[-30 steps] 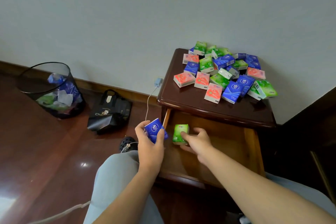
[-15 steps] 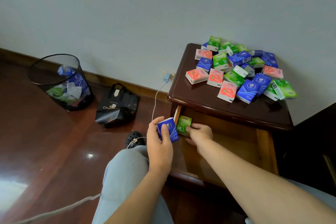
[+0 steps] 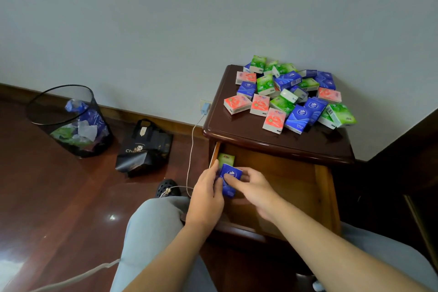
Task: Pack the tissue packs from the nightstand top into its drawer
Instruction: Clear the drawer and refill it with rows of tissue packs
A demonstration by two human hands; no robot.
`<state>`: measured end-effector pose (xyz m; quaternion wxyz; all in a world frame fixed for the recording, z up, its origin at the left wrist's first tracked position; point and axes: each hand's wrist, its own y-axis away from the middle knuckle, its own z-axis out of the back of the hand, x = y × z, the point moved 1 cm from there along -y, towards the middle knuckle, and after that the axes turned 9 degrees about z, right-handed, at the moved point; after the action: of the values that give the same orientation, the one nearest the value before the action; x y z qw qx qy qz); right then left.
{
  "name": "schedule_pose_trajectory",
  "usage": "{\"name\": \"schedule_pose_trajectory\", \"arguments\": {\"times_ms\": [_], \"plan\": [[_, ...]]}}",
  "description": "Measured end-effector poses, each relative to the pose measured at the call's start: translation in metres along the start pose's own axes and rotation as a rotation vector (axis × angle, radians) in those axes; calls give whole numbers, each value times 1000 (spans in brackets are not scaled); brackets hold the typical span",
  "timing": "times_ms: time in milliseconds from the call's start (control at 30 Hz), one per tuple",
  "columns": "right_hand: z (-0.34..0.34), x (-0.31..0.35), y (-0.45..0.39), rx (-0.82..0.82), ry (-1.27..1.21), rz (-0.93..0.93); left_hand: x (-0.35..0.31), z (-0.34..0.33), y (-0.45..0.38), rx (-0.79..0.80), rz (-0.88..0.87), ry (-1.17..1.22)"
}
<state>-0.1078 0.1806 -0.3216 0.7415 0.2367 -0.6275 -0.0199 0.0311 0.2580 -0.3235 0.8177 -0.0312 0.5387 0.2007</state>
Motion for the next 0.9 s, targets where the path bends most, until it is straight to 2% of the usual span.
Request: {"name": "schedule_pose_trajectory", "arguments": {"times_ms": [100,233,333,433,567,667,900], "plan": [[19,-18,-2,-146,-197,-92,-3,-2,2,-109,-85,-70],[49,-41,-6,-300,-20,-142,-4,-4,2,-180,-129,-357],[60,-49,-11,-345,141,-123,-4,-10,0,-137,-148,-563],[59,-50,-20,-371,291,-78,-6,-18,-3,-90,-238,-688],[50,-43,-35,-387,288,-31,-4,-17,-22,-22,-352,-926],[41,-38,-43,-388,278,23,-1,-18,-33,70,-305,-1039],[26,-32,-64,-367,265,69,1,-27,-38,131,-259,-1127]]}}
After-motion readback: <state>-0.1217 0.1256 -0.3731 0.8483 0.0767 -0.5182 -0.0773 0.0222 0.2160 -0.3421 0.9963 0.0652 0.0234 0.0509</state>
